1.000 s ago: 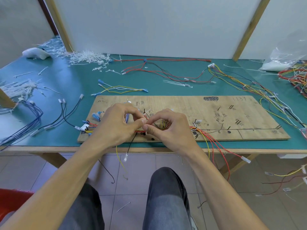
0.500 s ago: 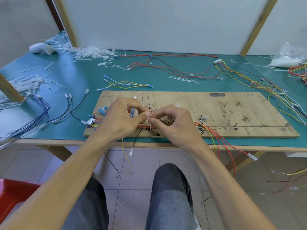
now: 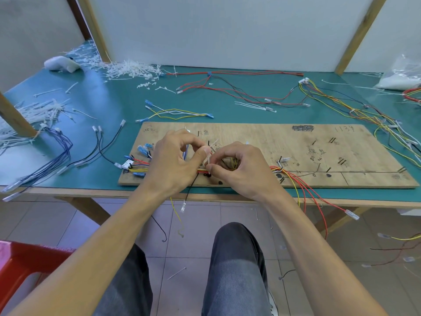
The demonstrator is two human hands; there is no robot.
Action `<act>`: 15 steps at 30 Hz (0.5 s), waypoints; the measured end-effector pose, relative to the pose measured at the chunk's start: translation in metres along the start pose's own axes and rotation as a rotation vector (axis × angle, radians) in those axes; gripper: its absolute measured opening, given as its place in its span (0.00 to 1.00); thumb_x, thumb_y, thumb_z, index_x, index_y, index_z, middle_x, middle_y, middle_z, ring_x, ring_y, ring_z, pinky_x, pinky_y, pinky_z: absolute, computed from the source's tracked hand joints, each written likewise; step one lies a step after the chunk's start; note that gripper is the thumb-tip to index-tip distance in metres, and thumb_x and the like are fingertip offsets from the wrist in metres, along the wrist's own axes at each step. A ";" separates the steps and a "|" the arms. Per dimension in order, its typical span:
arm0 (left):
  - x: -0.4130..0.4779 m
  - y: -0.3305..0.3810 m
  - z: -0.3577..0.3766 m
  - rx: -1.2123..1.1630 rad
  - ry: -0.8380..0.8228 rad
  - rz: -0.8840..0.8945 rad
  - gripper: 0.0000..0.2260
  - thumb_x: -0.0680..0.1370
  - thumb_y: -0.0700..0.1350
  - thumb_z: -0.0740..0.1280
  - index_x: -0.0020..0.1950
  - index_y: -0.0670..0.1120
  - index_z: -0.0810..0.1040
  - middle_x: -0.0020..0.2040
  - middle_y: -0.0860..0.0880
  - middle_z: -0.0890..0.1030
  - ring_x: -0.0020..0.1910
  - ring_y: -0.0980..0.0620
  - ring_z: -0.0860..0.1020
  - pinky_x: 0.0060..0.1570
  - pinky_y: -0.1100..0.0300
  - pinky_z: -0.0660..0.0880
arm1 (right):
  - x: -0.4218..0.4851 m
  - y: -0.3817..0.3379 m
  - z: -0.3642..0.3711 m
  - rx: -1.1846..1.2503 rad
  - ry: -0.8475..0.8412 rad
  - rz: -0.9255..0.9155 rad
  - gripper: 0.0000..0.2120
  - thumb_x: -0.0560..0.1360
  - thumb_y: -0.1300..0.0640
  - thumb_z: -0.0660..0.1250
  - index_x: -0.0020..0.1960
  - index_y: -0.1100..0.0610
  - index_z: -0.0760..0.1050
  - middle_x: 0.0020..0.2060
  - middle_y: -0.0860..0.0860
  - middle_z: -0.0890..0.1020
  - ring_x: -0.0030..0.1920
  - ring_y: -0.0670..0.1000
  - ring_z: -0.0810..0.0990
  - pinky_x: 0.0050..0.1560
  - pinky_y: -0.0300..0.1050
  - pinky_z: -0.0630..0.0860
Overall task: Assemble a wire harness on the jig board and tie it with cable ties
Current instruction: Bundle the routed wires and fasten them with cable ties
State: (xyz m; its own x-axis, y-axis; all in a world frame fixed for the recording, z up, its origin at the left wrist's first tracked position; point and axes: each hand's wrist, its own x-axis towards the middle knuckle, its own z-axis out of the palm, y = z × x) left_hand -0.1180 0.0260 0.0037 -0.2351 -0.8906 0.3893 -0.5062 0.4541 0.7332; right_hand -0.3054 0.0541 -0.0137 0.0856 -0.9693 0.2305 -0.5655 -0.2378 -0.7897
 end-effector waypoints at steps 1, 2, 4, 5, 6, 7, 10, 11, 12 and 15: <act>0.002 0.000 0.000 -0.007 0.014 0.001 0.04 0.79 0.44 0.74 0.45 0.51 0.86 0.41 0.56 0.80 0.44 0.59 0.73 0.49 0.56 0.71 | 0.000 0.000 0.000 -0.020 -0.007 -0.002 0.02 0.74 0.52 0.79 0.43 0.46 0.87 0.46 0.44 0.84 0.50 0.42 0.81 0.54 0.40 0.75; 0.004 0.001 0.001 -0.007 0.024 0.006 0.04 0.79 0.44 0.74 0.45 0.50 0.86 0.40 0.56 0.80 0.43 0.60 0.72 0.49 0.58 0.70 | 0.000 0.000 0.000 -0.037 -0.013 -0.003 0.02 0.74 0.52 0.79 0.44 0.46 0.87 0.48 0.44 0.84 0.52 0.42 0.80 0.56 0.40 0.74; 0.007 0.003 0.002 -0.005 0.039 0.023 0.04 0.79 0.45 0.73 0.45 0.50 0.84 0.40 0.58 0.79 0.43 0.61 0.72 0.48 0.60 0.69 | 0.000 0.000 -0.001 -0.046 -0.022 -0.003 0.02 0.74 0.52 0.79 0.45 0.46 0.86 0.49 0.44 0.83 0.54 0.42 0.79 0.58 0.40 0.73; 0.008 0.005 0.003 -0.012 0.043 0.033 0.04 0.79 0.46 0.72 0.45 0.50 0.84 0.40 0.58 0.80 0.43 0.61 0.72 0.48 0.60 0.70 | -0.001 0.000 -0.001 -0.044 -0.027 -0.010 0.02 0.74 0.52 0.79 0.45 0.47 0.86 0.49 0.44 0.83 0.54 0.42 0.79 0.58 0.41 0.74; 0.009 0.006 0.003 -0.017 0.046 0.041 0.04 0.79 0.47 0.72 0.45 0.50 0.83 0.41 0.57 0.80 0.43 0.59 0.72 0.49 0.58 0.71 | 0.000 0.000 0.000 -0.044 -0.032 -0.025 0.03 0.73 0.53 0.79 0.45 0.48 0.86 0.48 0.44 0.84 0.53 0.43 0.79 0.58 0.43 0.74; 0.010 0.008 0.004 -0.018 0.045 0.043 0.05 0.79 0.49 0.70 0.45 0.50 0.83 0.41 0.56 0.80 0.43 0.57 0.72 0.50 0.56 0.72 | 0.000 0.000 0.000 -0.052 -0.038 -0.043 0.03 0.73 0.54 0.79 0.45 0.49 0.86 0.47 0.44 0.85 0.53 0.44 0.78 0.58 0.45 0.74; 0.012 0.014 0.006 -0.022 0.013 0.032 0.06 0.78 0.51 0.69 0.45 0.51 0.83 0.41 0.56 0.79 0.45 0.51 0.73 0.54 0.47 0.73 | 0.002 0.000 -0.001 -0.101 -0.063 -0.079 0.03 0.74 0.54 0.78 0.45 0.49 0.85 0.44 0.43 0.84 0.53 0.46 0.76 0.56 0.47 0.73; 0.012 0.015 0.006 -0.025 0.001 0.029 0.06 0.78 0.51 0.68 0.45 0.51 0.83 0.42 0.56 0.79 0.45 0.51 0.73 0.54 0.45 0.73 | 0.003 0.000 -0.001 -0.118 -0.072 -0.084 0.03 0.74 0.53 0.78 0.45 0.49 0.84 0.43 0.42 0.84 0.52 0.46 0.76 0.55 0.47 0.73; 0.011 0.016 0.006 -0.024 -0.008 0.028 0.06 0.77 0.52 0.68 0.45 0.51 0.83 0.42 0.56 0.80 0.45 0.51 0.73 0.55 0.44 0.73 | 0.003 0.000 -0.001 -0.134 -0.081 -0.091 0.03 0.75 0.53 0.78 0.45 0.49 0.84 0.43 0.42 0.83 0.52 0.46 0.75 0.54 0.46 0.72; 0.012 0.014 0.005 -0.023 -0.026 0.026 0.05 0.79 0.50 0.70 0.46 0.51 0.83 0.42 0.56 0.80 0.44 0.52 0.73 0.54 0.45 0.74 | 0.004 0.001 -0.001 -0.175 -0.099 -0.117 0.03 0.76 0.52 0.76 0.46 0.49 0.83 0.46 0.41 0.84 0.53 0.48 0.74 0.55 0.47 0.71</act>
State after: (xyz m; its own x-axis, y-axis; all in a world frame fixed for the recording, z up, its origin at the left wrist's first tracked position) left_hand -0.1317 0.0215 0.0159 -0.2699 -0.8785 0.3941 -0.4805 0.4776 0.7355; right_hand -0.3060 0.0497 -0.0126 0.2346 -0.9392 0.2509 -0.6802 -0.3430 -0.6479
